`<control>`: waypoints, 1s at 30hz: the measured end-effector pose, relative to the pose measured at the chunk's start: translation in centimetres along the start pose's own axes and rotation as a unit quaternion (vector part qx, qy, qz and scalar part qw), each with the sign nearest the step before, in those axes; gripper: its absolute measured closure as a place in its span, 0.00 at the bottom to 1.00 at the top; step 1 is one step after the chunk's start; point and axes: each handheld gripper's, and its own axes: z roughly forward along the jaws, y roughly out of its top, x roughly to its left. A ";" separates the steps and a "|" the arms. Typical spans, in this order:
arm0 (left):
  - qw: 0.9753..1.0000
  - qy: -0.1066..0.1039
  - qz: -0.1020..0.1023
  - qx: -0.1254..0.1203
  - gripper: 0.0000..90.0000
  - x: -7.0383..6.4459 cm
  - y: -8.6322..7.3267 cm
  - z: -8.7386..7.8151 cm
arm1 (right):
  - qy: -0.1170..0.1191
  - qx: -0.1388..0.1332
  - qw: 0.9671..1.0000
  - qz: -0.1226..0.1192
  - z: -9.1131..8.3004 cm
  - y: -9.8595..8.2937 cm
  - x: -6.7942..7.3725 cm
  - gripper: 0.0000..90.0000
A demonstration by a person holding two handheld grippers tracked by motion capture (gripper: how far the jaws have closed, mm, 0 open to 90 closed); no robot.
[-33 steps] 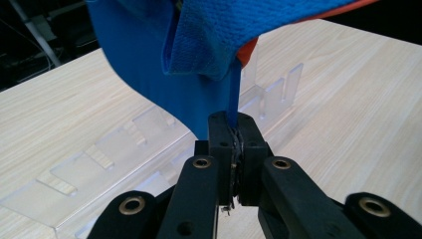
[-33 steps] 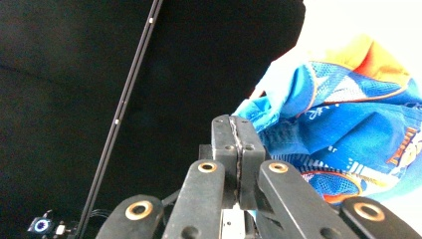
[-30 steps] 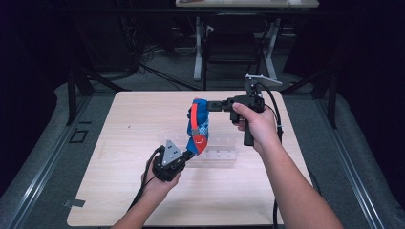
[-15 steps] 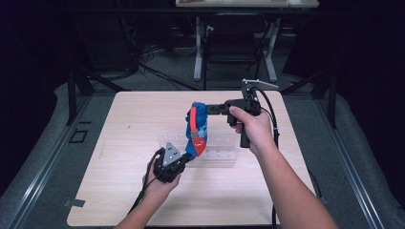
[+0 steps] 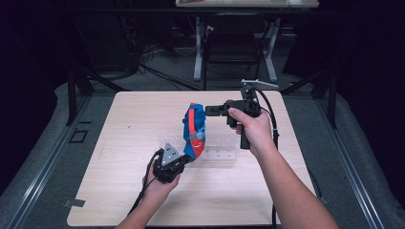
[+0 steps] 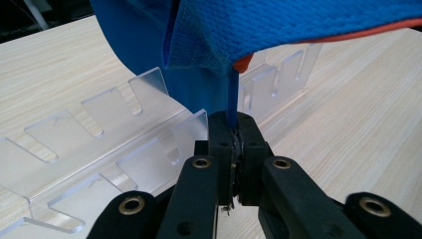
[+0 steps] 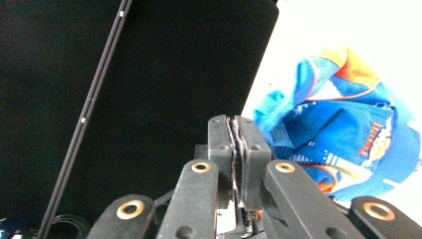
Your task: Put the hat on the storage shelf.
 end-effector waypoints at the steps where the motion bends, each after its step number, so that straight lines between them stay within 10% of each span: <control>1: 1.000 -0.002 -0.002 0.003 0.98 0.1 -0.1 0.1 | -0.004 0.000 1.000 -0.003 -0.1 0.0 0.0 0.95; 30: 1.000 -0.005 -0.013 0.009 0.98 0.1 -0.4 -0.2 | -0.132 0.001 0.986 -0.098 -1.6 -1.5 0.8 0.87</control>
